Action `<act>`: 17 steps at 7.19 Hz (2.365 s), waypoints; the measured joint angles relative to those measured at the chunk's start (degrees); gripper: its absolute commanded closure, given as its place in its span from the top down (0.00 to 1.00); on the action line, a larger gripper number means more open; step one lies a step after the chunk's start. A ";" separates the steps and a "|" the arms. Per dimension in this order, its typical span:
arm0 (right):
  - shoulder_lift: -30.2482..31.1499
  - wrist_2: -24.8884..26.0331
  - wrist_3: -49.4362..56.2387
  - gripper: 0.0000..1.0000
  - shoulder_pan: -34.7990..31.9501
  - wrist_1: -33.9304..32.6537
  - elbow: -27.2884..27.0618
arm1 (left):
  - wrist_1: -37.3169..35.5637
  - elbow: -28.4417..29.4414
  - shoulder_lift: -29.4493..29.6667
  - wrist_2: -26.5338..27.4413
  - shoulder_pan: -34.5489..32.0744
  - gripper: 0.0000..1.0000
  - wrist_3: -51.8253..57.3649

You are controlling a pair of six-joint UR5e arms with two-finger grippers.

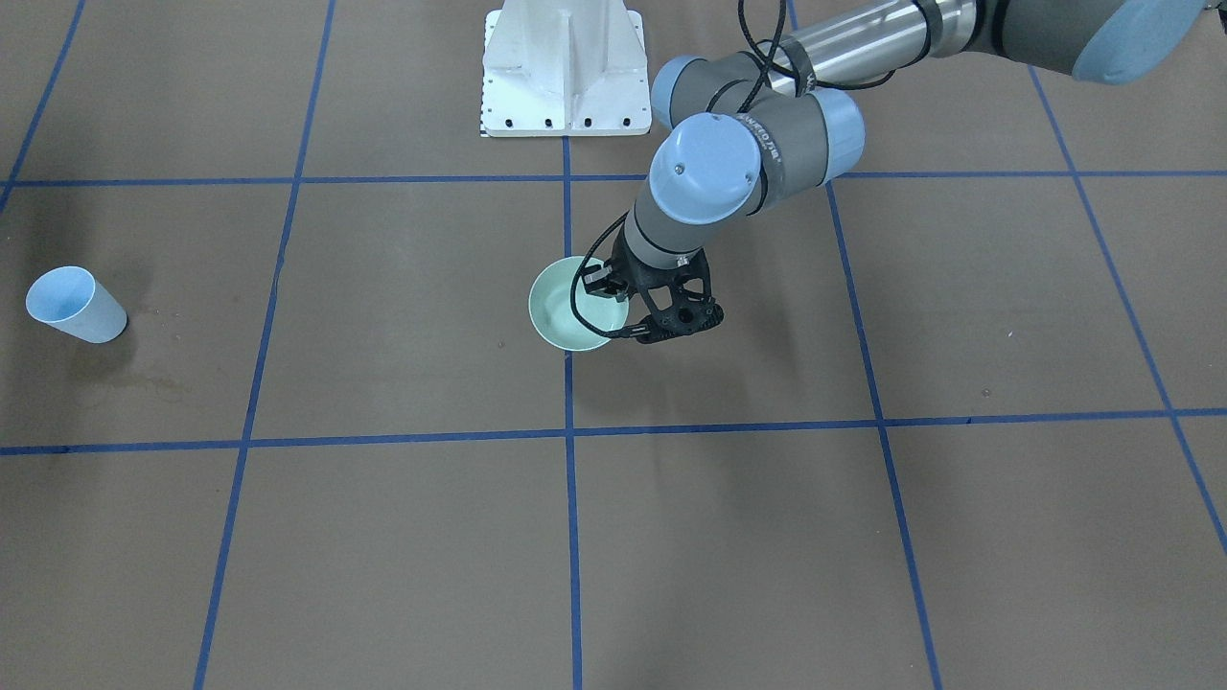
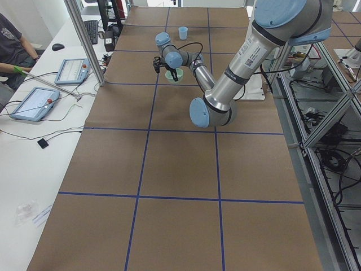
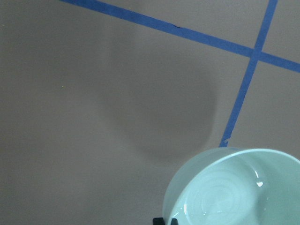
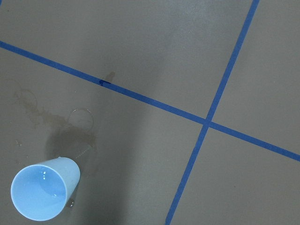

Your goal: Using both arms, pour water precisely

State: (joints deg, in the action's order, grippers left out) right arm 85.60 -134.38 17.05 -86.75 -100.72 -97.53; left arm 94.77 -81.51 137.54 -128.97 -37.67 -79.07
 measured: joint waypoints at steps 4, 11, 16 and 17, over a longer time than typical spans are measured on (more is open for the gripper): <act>0.09 -0.19 0.01 1.00 0.00 0.00 0.16 | 6.69 6.32 1.21 0.29 0.20 0.00 -0.21; 0.09 -0.98 0.08 1.00 0.00 -0.06 0.51 | 9.50 7.53 1.14 1.45 0.66 0.47 -0.06; 0.49 -5.19 -0.06 1.00 3.15 0.15 -1.87 | 10.11 -2.39 -2.73 1.17 -3.29 0.72 -2.54; 1.24 -5.90 -0.88 1.00 6.91 1.54 -3.52 | 10.09 -6.56 -6.63 1.12 -4.47 0.74 -3.39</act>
State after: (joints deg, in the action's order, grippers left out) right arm 86.84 -140.27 16.17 -79.84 -99.18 -101.05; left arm 104.85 -88.08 130.91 -127.85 -42.14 -82.46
